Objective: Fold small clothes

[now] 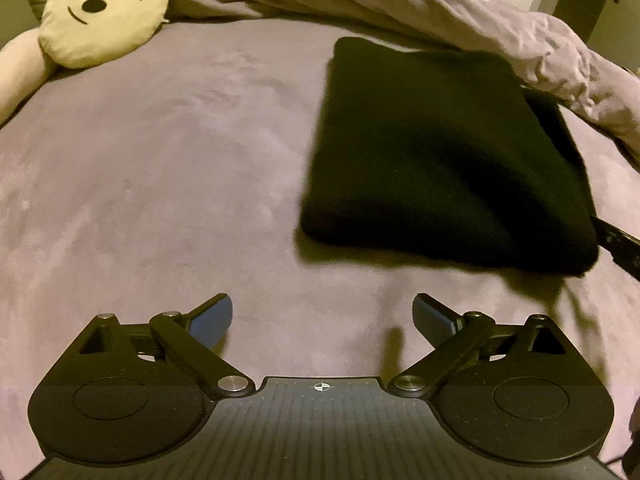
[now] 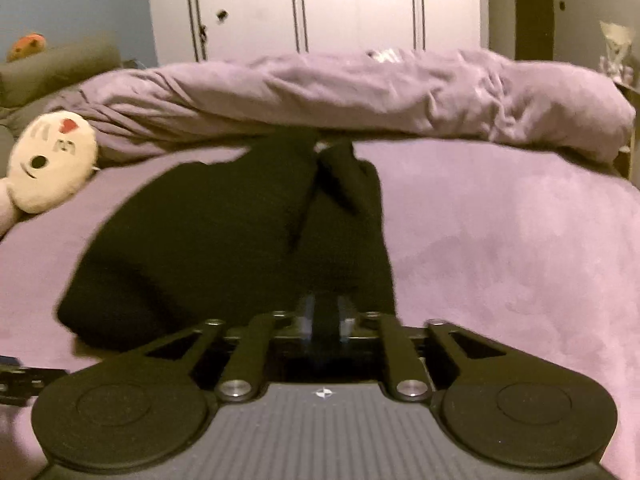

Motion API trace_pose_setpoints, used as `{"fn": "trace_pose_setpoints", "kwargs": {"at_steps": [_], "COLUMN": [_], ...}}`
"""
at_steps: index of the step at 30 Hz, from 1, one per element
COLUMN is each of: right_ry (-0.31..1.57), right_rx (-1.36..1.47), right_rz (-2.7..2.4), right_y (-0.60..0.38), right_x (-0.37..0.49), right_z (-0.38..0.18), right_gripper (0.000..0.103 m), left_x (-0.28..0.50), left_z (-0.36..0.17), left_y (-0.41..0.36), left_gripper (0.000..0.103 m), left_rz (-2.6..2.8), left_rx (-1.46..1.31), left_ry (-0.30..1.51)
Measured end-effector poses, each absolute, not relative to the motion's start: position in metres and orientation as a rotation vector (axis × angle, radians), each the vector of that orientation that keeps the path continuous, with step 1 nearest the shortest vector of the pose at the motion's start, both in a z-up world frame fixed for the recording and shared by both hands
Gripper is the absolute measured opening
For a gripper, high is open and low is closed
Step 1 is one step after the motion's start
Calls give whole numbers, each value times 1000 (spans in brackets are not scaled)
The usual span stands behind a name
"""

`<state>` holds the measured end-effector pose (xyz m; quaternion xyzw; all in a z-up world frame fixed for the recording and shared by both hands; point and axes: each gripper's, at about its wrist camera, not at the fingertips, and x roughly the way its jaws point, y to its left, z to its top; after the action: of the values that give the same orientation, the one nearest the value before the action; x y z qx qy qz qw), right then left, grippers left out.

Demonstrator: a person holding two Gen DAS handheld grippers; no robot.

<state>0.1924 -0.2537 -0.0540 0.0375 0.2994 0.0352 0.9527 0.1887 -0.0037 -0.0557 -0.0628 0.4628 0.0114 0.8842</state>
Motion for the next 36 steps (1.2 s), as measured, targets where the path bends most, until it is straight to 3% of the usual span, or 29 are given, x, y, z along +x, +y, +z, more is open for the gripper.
{"fn": "trace_pose_setpoints", "kwargs": {"at_steps": [2, 4, 6, 7, 9, 10, 21, 36], "right_ry": [617, 642, 675, 677, 690, 696, 816, 875], "right_rx": [67, 77, 104, 111, 101, 90, 101, 71], "right_rz": [70, 70, 74, 80, 81, 85, 65, 14], "right_y": [-248, -241, -237, -234, -225, -219, -189, -181], "right_x": [181, 169, 155, 146, 128, 118, 44, 61], "right_z": [-52, -51, -48, -45, -39, -36, -29, -8], "right_gripper": [25, 37, 70, 74, 95, 99, 99, 99], "left_x": [183, 176, 168, 164, 155, 150, 92, 87], "left_z": [-51, -46, -40, -38, -32, -28, -29, -1], "left_y": [-7, -11, -14, -15, -17, -18, -22, -18], "left_gripper": [100, 101, 101, 101, 101, 101, 102, 103], "left_rz": [17, 23, 29, 29, 27, 26, -8, 5], "left_rx": [-108, -72, -40, -31, -20, -17, 24, 10], "left_ry": [954, 941, 929, 923, 916, 911, 938, 886]}}
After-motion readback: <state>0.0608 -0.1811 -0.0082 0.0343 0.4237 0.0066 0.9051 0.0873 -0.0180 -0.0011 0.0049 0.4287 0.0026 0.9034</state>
